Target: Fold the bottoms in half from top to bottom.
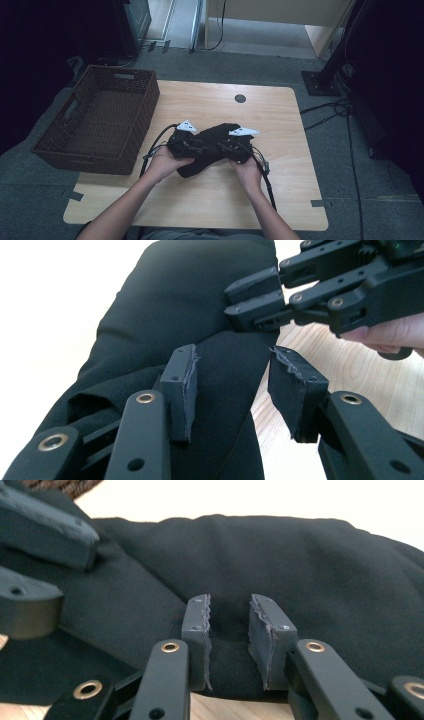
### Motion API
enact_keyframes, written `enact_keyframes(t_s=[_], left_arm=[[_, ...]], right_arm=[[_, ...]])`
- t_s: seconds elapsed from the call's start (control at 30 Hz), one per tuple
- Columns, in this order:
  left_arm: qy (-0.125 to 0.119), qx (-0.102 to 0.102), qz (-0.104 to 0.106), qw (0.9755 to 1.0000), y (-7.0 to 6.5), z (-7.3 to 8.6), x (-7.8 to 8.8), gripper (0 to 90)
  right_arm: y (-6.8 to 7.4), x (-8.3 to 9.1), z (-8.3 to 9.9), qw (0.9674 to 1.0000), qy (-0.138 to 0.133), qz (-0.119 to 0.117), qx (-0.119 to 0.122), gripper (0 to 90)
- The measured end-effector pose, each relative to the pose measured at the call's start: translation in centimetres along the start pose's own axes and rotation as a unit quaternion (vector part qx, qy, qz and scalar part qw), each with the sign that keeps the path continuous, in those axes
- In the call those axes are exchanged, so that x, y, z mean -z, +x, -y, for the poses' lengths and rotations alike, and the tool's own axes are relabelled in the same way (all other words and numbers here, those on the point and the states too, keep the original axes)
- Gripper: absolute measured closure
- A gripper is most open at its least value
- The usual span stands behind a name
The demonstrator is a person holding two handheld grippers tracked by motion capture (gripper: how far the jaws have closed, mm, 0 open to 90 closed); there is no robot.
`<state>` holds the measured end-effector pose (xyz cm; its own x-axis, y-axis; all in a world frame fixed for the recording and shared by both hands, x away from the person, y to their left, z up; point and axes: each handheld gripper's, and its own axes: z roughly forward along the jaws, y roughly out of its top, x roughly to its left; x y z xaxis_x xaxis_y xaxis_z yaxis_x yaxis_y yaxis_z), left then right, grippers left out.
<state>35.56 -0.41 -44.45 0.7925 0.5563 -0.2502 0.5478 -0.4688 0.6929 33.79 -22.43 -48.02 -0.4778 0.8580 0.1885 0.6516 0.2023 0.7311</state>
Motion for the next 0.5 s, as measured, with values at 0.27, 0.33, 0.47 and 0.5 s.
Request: enact_keyframes(t_s=[0.27,0.33,0.47,0.5], left_arm=[[0.003,-0.006,-0.009,0.9999,0.4,-1.0,0.8,53.8],[-0.001,-0.008,-0.015,0.9999,0.6,-1.5,1.1,52.9],[-0.004,-0.013,-0.021,0.9997,1.1,-2.6,2.0,52.3],[-0.005,-0.013,-0.025,0.9996,1.3,-2.8,2.1,52.2]], right_arm=[[0.1,-0.3,0.9,0.9999,0.003,0.001,0.016,69.9],[0.1,-0.3,1.1,0.9998,0.002,0.000,0.017,68.9],[0.2,-0.1,1.3,0.9999,0.004,-0.006,0.015,66.6],[0.3,-0.1,1.3,0.9998,0.005,-0.005,0.016,66.5]])
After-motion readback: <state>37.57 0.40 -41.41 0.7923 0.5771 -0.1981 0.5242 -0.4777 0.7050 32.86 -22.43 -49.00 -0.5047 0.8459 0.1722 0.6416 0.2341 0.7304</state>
